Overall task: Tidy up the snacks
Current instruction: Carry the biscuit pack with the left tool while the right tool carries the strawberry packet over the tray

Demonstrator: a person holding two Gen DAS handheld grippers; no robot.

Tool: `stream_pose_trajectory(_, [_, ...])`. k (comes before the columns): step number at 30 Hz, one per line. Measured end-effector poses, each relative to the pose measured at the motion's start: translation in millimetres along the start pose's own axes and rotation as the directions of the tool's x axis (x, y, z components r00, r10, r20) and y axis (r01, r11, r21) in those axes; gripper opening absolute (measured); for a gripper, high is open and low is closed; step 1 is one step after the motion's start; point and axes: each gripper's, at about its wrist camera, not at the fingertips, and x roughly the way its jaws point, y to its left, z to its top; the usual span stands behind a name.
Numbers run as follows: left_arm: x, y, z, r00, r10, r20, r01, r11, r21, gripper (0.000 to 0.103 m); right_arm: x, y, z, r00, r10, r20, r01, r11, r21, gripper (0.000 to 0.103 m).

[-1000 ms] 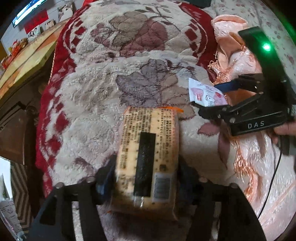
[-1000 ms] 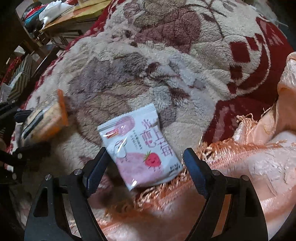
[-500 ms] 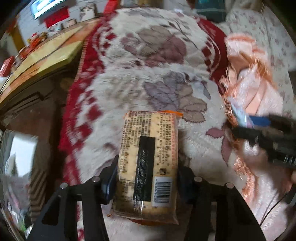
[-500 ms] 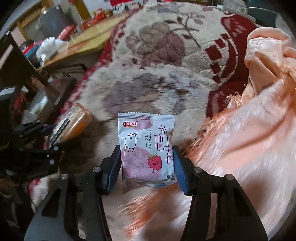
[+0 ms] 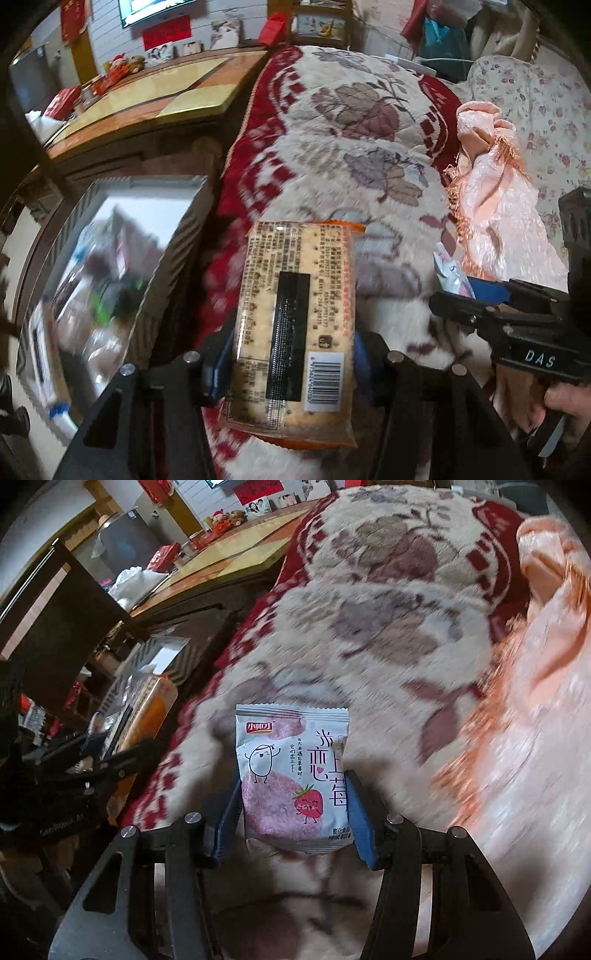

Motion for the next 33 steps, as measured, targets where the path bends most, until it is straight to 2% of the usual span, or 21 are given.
stream_pose_trajectory(2, [-7, 8, -9, 1.000, 0.015, 0.007, -0.015, 1.000, -0.008, 0.056, 3, 10, -8, 1.000, 0.029, -0.012, -0.029, 1.000, 0.009, 0.053])
stream_pose_trajectory(11, [-30, 44, -30, 0.998, 0.037, 0.043, -0.033, 0.996, -0.081, 0.056, 7, 59, -18, 0.998, 0.031, -0.047, -0.034, 0.996, -0.078, 0.052])
stream_pose_trajectory(33, [-59, 109, -46, 0.990, 0.108, 0.095, -0.086, 0.975, -0.204, 0.056, 18, 132, -3, 0.994, 0.073, -0.079, -0.088, 0.975, -0.205, 0.052])
